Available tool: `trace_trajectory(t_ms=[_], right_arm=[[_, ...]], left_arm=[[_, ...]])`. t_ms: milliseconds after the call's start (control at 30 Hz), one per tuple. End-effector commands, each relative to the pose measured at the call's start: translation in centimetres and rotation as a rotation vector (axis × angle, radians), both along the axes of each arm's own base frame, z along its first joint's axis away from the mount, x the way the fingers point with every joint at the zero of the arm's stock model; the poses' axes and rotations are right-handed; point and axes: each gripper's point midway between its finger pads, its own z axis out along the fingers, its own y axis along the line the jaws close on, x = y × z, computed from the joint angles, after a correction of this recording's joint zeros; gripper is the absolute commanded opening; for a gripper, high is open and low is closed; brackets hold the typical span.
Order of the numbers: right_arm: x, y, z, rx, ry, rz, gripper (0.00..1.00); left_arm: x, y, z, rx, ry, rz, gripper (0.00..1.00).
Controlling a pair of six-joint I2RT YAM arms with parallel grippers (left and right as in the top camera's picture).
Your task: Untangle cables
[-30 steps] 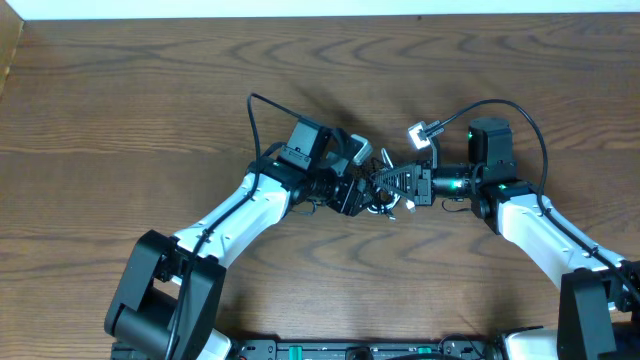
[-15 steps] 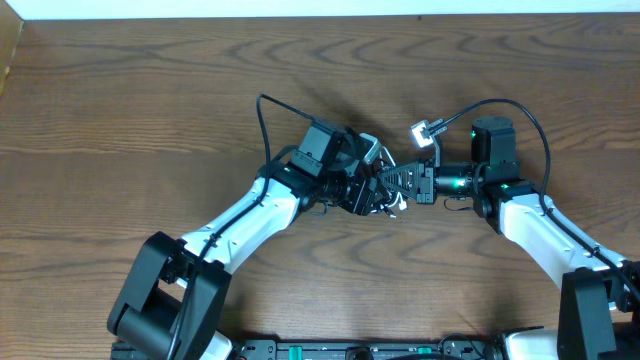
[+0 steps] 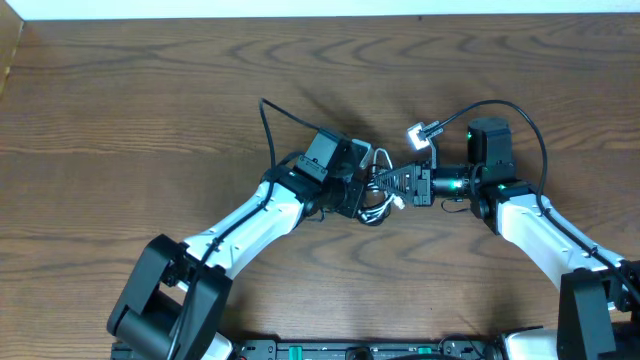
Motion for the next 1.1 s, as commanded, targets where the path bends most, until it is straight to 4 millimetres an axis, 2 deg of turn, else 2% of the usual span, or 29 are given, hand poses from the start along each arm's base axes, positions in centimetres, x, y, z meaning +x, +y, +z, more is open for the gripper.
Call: trace_trajectory(t_ms=[0, 33, 67, 133, 200, 300, 400, 500, 633, 733, 800, 867, 900, 1000, 1067], right_arm=[[2.2, -1.9, -2.3, -0.161, 0.011, -0.169, 0.01], [2.8, -2.9, -3.6, -0.236, 0.03, -0.235, 0.01], [3.6, -5.1, -6.0, -0.385, 0.067, -0.351, 0.01], [3.8, -8.1, -8.5, -0.559, 0.119, -0.478, 0.01], [3.5, -10.1, -9.8, -0.668, 0.155, -0.547, 0.01], [2.6, -11.9, -10.9, -0.781, 0.169, -0.564, 0.01], [1.6, -15.5, -12.2, -0.95, 0.238, -0.693, 0.01], [1.1, -18.8, -12.4, -1.068, 0.279, -0.824, 0.01], [0.9, -21.9, -12.3, -1.134, 0.306, -0.927, 0.01], [0.7, -23.8, -12.3, -1.108, 0.376, -1.028, 0.01], [1.0, -24.4, -12.3, -1.059, 0.403, -1.055, 0.01], [1.6, -23.9, -12.3, -0.993, 0.402, -1.033, 0.01], [2.1, -23.0, -12.1, -0.946, 0.377, -0.978, 0.01], [3.6, -19.1, -11.1, -0.79, 0.257, -0.76, 0.2], [4.0, -16.9, -10.3, -0.684, 0.216, -0.668, 0.25]], left_arm=[[0.1, 2.7, -1.0, 0.106, 0.011, 0.059, 0.07], [0.0, 3.0, -1.0, 0.11, 0.017, 0.066, 0.07], [0.2, 3.6, -0.6, 0.109, 0.018, 0.08, 0.07], [0.5, 4.0, 0.3, 0.093, 0.005, 0.094, 0.08], [0.6, 3.9, 1.6, 0.065, -0.02, 0.094, 0.08], [0.5, 3.6, 3.4, 0.031, -0.063, 0.069, 0.07], [0.2, 3.8, 4.7, 0.02, -0.083, 0.07, 0.07], [-0.5, 4.3, 5.4, 0.028, -0.087, 0.063, 0.07], [-1.0, 5.2, 6.0, 0.049, -0.089, 0.069, 0.07], [-0.6, 6.0, 7.1, 0.038, -0.119, 0.097, 0.08], [0.0, 6.5, 8.2, 0.018, -0.152, 0.119, 0.08], [0.2, 6.4, 9.3, -0.021, -0.178, 0.118, 0.07], [0.2, 6.0, 9.8, -0.049, -0.184, 0.107, 0.07], [-0.2, 4.8, 10.6, -0.117, -0.178, 0.064, 0.07], [-0.2, 4.8, 10.4, -0.116, -0.17, 0.062, 0.07]])
